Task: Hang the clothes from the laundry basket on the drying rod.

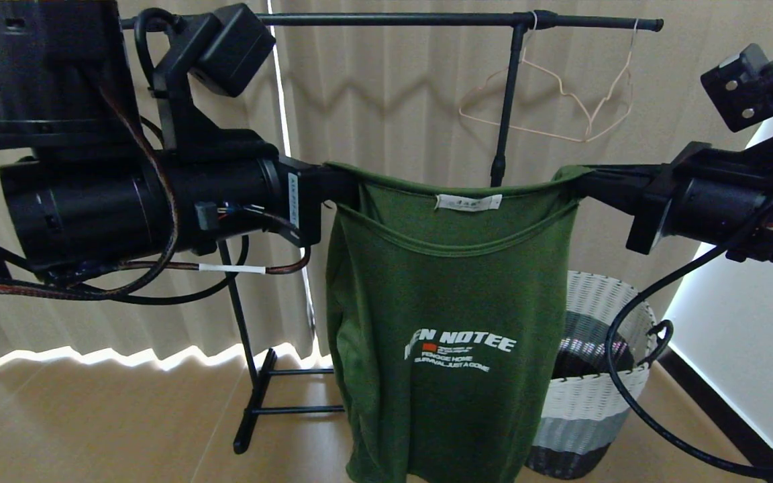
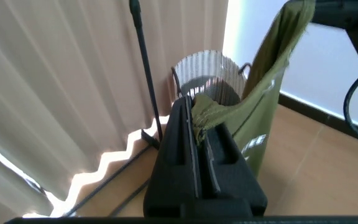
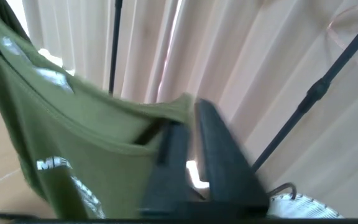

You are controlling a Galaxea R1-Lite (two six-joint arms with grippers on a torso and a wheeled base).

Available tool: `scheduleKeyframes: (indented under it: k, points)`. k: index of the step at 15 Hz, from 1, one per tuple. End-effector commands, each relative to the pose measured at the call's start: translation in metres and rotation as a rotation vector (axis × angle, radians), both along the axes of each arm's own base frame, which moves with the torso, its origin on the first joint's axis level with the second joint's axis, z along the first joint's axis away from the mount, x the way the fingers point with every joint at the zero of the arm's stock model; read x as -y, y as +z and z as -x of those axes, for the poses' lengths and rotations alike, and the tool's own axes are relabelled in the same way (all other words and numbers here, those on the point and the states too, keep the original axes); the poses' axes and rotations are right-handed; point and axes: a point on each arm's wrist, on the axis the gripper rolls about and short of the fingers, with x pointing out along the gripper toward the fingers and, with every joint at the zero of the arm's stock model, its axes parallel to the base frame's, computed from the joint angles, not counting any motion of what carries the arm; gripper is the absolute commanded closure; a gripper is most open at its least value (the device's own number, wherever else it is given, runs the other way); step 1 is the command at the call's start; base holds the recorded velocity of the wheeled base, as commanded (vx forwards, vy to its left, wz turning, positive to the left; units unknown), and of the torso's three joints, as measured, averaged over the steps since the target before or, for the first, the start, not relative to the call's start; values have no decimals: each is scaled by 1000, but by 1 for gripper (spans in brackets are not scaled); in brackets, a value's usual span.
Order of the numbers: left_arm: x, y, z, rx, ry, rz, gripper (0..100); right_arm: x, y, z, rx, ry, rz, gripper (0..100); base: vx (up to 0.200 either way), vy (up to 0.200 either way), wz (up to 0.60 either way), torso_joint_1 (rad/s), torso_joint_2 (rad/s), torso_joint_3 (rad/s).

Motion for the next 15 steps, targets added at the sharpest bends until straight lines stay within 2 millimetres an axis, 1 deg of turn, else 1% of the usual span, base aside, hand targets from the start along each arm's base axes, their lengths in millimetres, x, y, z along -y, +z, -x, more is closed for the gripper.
scheduleKeyframes:
  k: [1, 2, 4, 5, 6, 7, 8, 10, 15]
  points:
    - [-3, 8, 3, 24, 1, 14, 100, 1, 2, 2, 11, -1, -4, 0, 0, 0, 0, 0, 0, 0]
    - [-4, 12, 6, 38, 1, 24, 100, 1, 3, 3, 15, 1, -6, 0, 0, 0, 0, 0, 0, 0]
    - [-7, 16, 5, 47, 9, 30, 100, 3, 4, 8, 19, 5, -9, 0, 0, 0, 0, 0, 0, 0]
    - [-10, 13, 2, 45, 37, 18, 100, 3, -2, 13, 3, 18, -3, 0, 0, 0, 0, 0, 0, 0]
    - [-11, 11, -1, 52, 101, -7, 100, -3, -13, 25, -27, 56, 9, 0, 0, 0, 0, 0, 0, 0]
    - [-12, 9, -3, 55, 170, -26, 100, -7, -21, 32, -50, 88, 17, 0, 0, 0, 0, 0, 0, 0]
    - [-12, 5, -6, 49, 219, -43, 100, -10, -24, 36, -43, 119, 13, 0, 0, 0, 0, 0, 0, 0]
    - [-14, 1, -7, 41, 288, -64, 100, -13, -25, 38, -3, 195, -5, 0, 0, 0, 0, 0, 0, 0]
    - [-30, -9, -21, 14, 370, -87, 100, -10, -26, 44, 0, 206, -9, 0, 0, 0, 0, 0, 0, 0]
